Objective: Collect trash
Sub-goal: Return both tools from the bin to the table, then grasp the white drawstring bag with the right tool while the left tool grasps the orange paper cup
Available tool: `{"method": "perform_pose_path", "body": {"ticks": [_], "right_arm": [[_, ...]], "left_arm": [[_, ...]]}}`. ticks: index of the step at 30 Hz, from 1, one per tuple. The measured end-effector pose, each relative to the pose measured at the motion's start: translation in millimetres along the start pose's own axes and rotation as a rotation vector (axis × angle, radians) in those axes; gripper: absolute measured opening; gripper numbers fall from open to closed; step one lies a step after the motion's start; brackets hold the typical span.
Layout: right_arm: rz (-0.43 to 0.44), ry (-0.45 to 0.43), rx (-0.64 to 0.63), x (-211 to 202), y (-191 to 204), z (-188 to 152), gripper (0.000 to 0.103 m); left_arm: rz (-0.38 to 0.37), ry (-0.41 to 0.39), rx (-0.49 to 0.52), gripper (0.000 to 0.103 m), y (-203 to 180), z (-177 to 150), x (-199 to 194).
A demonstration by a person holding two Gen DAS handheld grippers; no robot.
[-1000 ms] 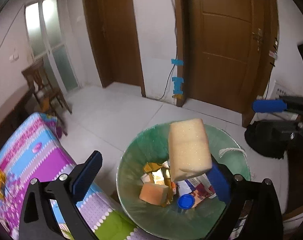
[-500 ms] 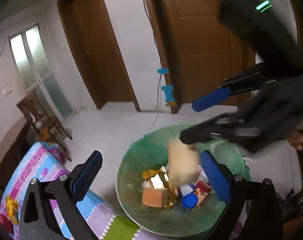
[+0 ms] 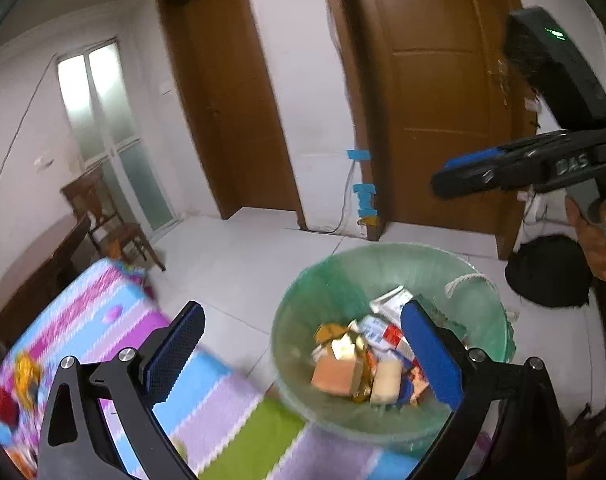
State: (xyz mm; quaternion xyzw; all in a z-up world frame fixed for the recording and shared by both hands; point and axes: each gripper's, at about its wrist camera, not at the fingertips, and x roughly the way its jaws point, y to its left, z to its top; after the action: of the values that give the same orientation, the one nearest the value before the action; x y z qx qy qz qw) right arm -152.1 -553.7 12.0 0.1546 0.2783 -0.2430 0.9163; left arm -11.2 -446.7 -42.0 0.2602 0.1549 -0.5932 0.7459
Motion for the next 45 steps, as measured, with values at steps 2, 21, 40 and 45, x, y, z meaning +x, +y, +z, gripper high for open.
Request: {"method": "perform_pose_path", "body": {"ticks": [2, 21, 40, 45], "right_arm": [[0.002, -0.071, -0.031, -12, 16, -4, 0.073], [0.363, -0.077, -0.401, 91, 236, -27, 0.093], [0.773, 0.271, -1.086, 242, 429, -11, 0.096], [0.806, 0.319, -1.137, 265, 448, -9, 0.095]], "left_arm": [[0.034, 0.007, -0.037, 0.098, 15, -18, -15], [0.228, 0.150, -0.388, 0.098, 221, -204, -199], [0.001, 0.409, 0.111, 0.095, 388, -215, -141], [-0.036, 0.460, 0.154, 0.088, 399, -224, -111]]}}
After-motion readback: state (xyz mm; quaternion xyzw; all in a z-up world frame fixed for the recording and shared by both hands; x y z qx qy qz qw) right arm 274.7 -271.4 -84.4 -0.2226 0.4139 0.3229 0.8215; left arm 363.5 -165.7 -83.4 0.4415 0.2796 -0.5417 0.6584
